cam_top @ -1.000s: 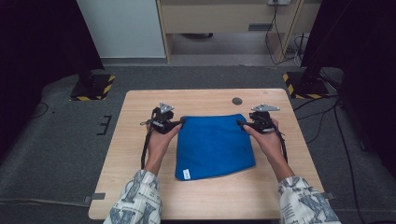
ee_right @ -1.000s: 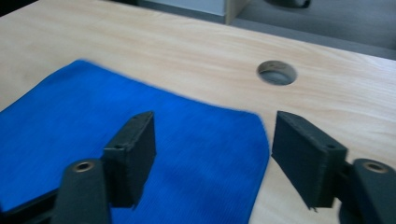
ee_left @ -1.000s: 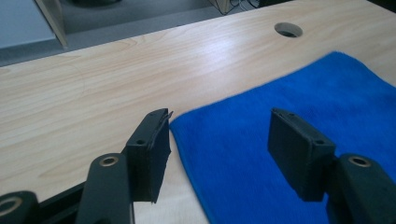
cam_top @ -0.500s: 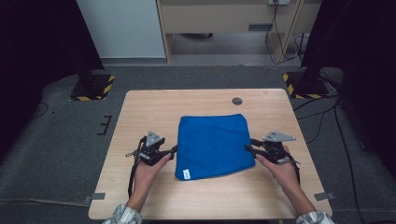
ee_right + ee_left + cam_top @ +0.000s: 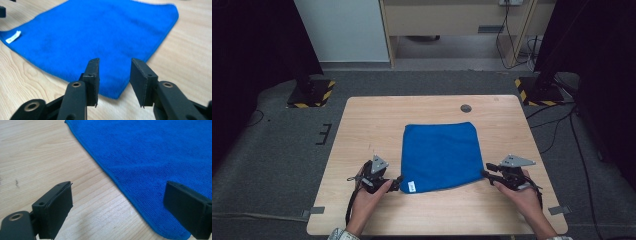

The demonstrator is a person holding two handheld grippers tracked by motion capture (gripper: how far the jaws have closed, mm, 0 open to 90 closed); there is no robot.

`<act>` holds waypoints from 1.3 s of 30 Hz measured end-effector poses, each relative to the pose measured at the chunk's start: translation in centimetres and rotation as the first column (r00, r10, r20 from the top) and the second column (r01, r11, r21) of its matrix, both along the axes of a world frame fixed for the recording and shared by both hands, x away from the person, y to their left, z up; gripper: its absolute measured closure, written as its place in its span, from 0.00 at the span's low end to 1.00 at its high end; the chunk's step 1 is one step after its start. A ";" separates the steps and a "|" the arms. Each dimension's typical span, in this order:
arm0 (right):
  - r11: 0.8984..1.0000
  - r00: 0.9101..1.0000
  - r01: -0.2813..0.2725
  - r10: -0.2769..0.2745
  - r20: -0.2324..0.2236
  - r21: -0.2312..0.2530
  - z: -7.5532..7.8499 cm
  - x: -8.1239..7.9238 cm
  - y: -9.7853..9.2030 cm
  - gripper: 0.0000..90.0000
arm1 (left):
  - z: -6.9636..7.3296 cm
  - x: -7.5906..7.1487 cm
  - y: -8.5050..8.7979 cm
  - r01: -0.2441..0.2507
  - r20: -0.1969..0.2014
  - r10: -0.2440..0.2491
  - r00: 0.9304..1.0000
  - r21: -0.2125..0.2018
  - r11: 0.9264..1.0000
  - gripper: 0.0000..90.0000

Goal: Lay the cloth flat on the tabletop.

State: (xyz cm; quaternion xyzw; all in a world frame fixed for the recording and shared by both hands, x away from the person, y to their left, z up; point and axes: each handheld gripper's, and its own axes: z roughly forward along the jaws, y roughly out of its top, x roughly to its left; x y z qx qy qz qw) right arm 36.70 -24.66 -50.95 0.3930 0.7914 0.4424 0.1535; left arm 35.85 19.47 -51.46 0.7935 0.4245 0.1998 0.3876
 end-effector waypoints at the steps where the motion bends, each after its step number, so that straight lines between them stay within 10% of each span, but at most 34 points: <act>1: 1.000 1.000 -0.002 0.002 -0.002 -0.011 -0.2 0.0 -0.1 0.63 | -0.1 0.0 -0.2 0.002 -0.002 -0.002 1.000 0.011 1.000 0.09; 18: 0.997 0.993 -0.036 0.028 -0.119 -0.073 -2.0 0.7 0.4 0.54 | -1.3 0.1 -1.3 0.034 -0.031 -0.031 0.999 0.092 0.995 0.10; 28: 0.997 0.994 -0.056 0.051 -0.097 -0.048 -1.7 0.7 0.3 0.88 | -1.6 0.2 -1.7 0.044 -0.044 -0.039 0.998 0.121 0.992 0.10; 39: 0.998 0.995 -0.069 0.068 -0.074 -0.009 -0.1 0.9 1.3 0.98 | -1.6 0.0 -1.4 0.034 -0.044 -0.028 0.999 0.135 0.990 0.10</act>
